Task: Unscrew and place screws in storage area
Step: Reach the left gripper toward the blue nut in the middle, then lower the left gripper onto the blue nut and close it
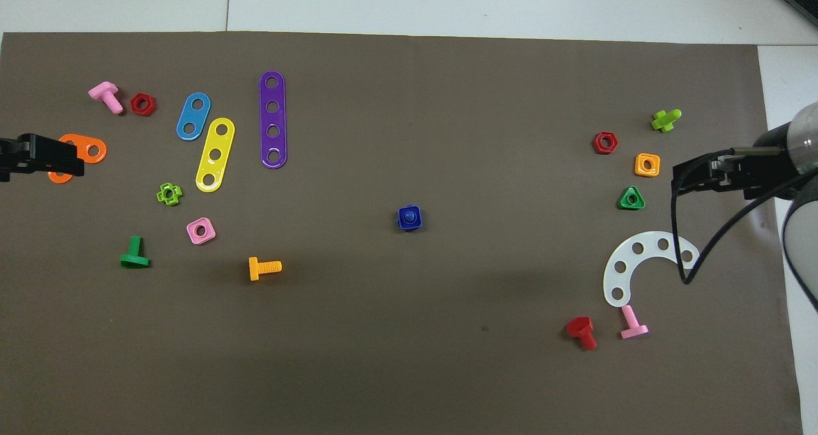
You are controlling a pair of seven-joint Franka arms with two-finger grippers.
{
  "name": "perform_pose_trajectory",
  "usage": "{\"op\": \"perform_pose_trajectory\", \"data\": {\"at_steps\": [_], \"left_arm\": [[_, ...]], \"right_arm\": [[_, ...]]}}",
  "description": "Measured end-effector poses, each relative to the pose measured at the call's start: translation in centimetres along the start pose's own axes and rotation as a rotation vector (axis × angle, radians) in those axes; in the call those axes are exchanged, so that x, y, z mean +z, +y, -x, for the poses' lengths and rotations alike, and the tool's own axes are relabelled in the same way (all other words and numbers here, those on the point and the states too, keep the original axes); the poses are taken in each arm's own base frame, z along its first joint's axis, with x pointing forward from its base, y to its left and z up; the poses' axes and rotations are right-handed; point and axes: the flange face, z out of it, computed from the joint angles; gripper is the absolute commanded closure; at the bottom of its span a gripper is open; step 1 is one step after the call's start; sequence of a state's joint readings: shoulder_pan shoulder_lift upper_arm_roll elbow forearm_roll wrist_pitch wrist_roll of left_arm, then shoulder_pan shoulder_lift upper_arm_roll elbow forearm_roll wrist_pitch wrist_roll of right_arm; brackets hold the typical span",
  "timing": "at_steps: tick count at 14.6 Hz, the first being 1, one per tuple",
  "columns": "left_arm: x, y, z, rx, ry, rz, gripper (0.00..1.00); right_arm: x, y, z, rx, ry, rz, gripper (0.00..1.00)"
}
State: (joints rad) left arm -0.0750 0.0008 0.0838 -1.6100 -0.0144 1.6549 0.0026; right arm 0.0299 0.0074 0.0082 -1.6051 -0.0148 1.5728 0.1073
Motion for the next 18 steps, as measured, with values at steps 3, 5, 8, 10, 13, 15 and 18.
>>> {"op": "perform_pose_trajectory", "data": {"at_steps": [3,5,8,10,13,15,18], "left_arm": [[0.2,0.0,0.0,0.027,-0.004,0.0,0.0],[0.5,0.6,0.1,0.048,-0.012,0.001,0.0],[2.8,4.6,1.8,0.125,-0.06,0.006,0.0],[5.1,9.8,3.7,0.161,-0.054,0.036,0.0],[8.7,18.0,5.4,0.098,-0.023,0.12,0.0],[11.6,23.2,5.3,0.017,0.01,0.163,0.0],[16.5,29.9,4.9,-0.055,0.058,0.193,0.0]], "right_arm": [[0.0,0.0,0.0,0.0,0.0,0.0,0.0],[0.0,0.0,0.0,0.0,0.0,0.0,0.0],[0.0,0.0,0.0,0.0,0.0,0.0,0.0],[0.0,0.0,0.0,0.0,0.0,0.0,0.0],[0.0,0.0,0.0,0.0,0.0,0.0,0.0],[0.0,0.0,0.0,0.0,0.0,0.0,0.0],[0.0,0.0,0.0,0.0,0.0,0.0,0.0]]}}
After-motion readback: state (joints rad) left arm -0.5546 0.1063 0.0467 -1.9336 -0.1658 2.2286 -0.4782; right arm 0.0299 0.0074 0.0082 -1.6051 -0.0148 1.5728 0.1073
